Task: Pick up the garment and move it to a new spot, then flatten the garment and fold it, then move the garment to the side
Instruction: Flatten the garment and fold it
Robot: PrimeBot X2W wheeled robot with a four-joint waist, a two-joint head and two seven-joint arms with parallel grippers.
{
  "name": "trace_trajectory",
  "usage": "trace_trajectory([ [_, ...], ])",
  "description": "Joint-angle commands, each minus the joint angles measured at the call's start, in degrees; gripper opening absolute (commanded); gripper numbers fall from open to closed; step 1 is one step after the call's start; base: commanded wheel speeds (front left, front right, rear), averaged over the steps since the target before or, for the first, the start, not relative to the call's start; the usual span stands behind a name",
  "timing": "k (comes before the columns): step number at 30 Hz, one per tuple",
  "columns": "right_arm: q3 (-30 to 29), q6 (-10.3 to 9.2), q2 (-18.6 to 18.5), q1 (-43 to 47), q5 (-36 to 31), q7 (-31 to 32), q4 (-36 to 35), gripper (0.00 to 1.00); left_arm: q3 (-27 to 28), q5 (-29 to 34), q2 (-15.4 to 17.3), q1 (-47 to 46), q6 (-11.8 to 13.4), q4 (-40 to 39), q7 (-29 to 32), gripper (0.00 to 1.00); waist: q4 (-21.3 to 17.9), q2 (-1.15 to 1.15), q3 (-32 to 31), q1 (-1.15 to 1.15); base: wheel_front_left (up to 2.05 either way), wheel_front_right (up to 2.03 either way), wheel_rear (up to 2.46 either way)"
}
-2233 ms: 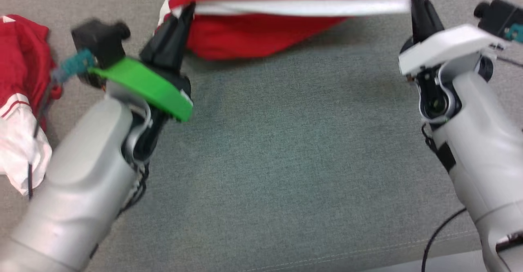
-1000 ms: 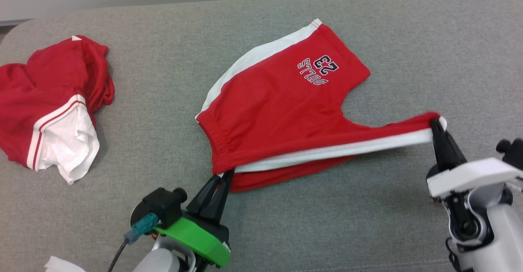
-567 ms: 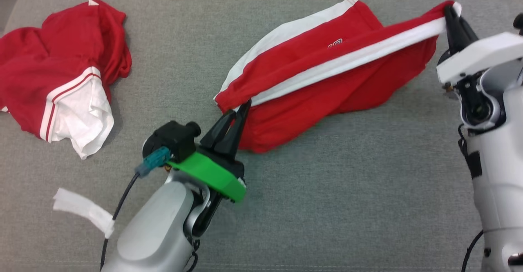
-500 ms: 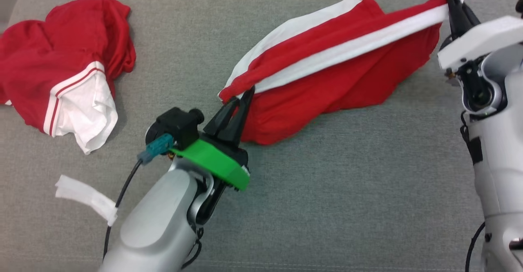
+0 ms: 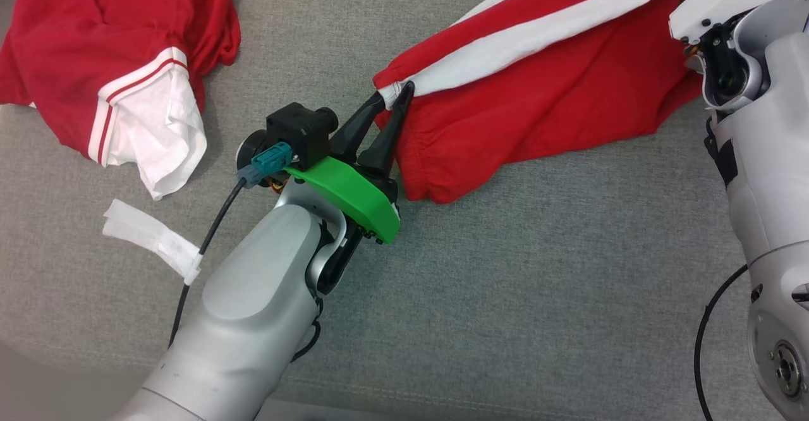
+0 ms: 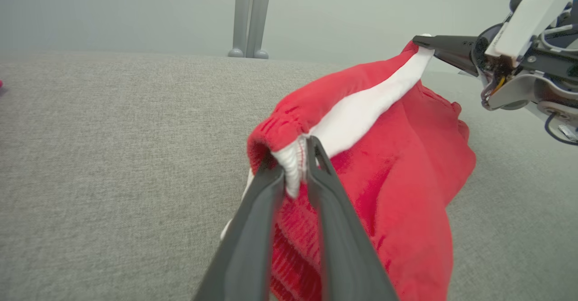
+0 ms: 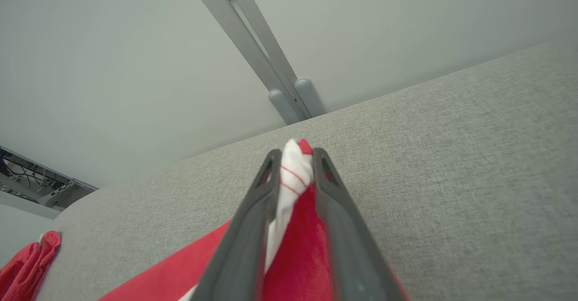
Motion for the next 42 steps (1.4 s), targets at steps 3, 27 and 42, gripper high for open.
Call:
trace_trajectory([
  [3,3.02,0.01,-1.58,0.31,0.75,-2.11,1.55,1.0,0.57,1.96,-0.23,-0.49,-0.19,0.5,-0.2,1.0,0.16,0.0,-0.46,0.0,0.0,0.0,0.0],
  [27,20.62,0.01,-10.32,12.88,11.16,-4.66,4.05,1.0,30.9,18.85,1.81,25.35,1.86,-22.28,-0.12,1.0,1.06,0.0,-5.4,0.0,0.0,0.0,0.0],
  [42,24.13,0.01,-9.49,13.86,15.98,-4.39,5.86,0.0,38.95,25.36,-1.47,30.66,0.31,-25.42,-0.13,1.0,1.6,0.0,-6.16,0.0,0.0,0.0,0.0],
])
